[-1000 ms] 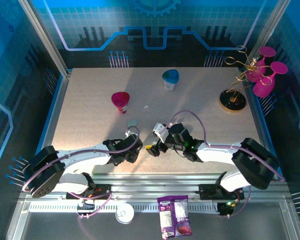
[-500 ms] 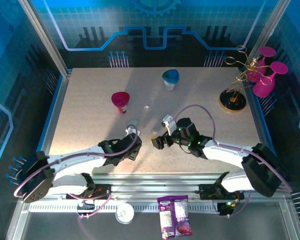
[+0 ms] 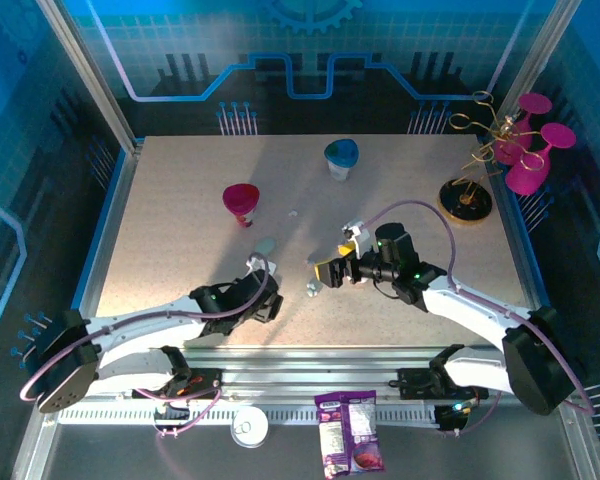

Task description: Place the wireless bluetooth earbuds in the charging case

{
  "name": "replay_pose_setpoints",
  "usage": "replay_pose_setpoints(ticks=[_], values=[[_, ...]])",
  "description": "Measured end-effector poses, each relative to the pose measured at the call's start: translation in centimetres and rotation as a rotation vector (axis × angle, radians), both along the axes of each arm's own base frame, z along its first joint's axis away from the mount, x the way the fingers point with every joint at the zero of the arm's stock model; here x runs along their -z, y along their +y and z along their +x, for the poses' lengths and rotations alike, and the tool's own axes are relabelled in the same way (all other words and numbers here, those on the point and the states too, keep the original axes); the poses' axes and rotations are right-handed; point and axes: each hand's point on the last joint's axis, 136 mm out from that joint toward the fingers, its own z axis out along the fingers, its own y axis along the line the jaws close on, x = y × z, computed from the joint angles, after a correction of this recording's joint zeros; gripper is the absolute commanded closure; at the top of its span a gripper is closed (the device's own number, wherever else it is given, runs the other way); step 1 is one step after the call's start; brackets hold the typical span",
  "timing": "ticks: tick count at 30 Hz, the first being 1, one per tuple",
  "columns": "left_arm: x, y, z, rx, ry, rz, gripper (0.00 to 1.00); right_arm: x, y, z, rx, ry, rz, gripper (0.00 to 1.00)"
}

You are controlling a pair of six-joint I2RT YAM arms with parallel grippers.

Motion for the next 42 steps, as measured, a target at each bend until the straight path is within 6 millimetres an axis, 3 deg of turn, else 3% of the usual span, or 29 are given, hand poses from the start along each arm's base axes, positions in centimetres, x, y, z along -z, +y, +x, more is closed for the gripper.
replay_pose_setpoints(ticks=[4,8,12,24,26,30,33,42], values=[[2.0,0.8,-0.7,-0.039,0.080,0.060,0.28,0.3,0.1,-0.2,-0.010,0.014,0.003,0.00],[2.7,0.8,-0.7,-0.074,0.127,0.098,0.29,0.3,0.1,-0.2,-0.011,0.014,0.003,0.00],[3.4,0.5,-0.5,-0.105,0.158,0.117,0.42,0.4,0.1,-0.2,-0.011,0.016,0.002,0.00],[3.7,0.5,-0.7,-0.122,0.177,0.127,0.59,0.8,0.0,-0.4,-0.010,0.027,-0.005,0.00],[3.6,0.5,-0.6,-0.123,0.175,0.124,0.58,0.9,0.0,-0.4,-0.010,0.029,-0.007,0.00],[3.7,0.5,-0.7,-0.126,0.174,0.118,0.43,1.0,0.0,-0.4,-0.010,0.031,-0.008,0.00],[3.8,0.6,-0.7,-0.131,0.174,0.116,0.40,1.0,0.0,-0.4,-0.010,0.031,-0.008,0.00],[4.4,0.5,-0.7,-0.133,0.183,0.127,0.49,1.1,0.0,-0.4,-0.010,0.036,-0.011,0.00]])
